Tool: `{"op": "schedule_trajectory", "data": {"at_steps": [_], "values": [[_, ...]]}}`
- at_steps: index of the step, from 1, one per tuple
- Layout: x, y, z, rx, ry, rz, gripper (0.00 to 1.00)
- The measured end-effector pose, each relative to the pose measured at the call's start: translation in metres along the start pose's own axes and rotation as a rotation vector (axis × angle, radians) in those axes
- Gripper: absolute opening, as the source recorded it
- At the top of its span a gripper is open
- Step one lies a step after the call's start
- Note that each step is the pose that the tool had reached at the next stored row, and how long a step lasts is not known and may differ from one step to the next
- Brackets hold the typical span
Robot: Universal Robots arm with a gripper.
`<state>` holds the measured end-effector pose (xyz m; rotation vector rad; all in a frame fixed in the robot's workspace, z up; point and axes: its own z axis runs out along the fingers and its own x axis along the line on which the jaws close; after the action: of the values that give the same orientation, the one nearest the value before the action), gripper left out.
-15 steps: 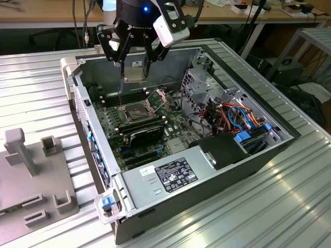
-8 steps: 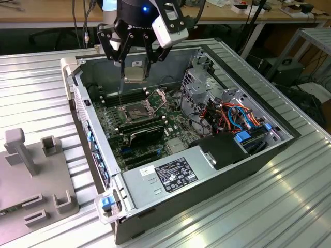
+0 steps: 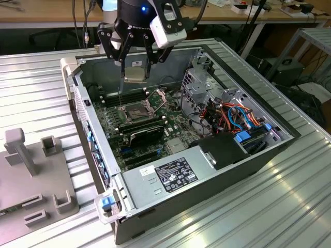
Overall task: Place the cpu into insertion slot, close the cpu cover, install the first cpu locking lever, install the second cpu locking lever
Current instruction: 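Place the cpu into insertion slot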
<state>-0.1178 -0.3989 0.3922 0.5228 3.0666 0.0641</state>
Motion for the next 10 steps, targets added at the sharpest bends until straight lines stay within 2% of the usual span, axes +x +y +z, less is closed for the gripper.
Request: {"op": "schedule_trajectory", "data": {"at_steps": [10], "values": [[-0.0001, 0.0000, 0.0001, 0.0018, -0.0037, 0.081, 0.55]]}}
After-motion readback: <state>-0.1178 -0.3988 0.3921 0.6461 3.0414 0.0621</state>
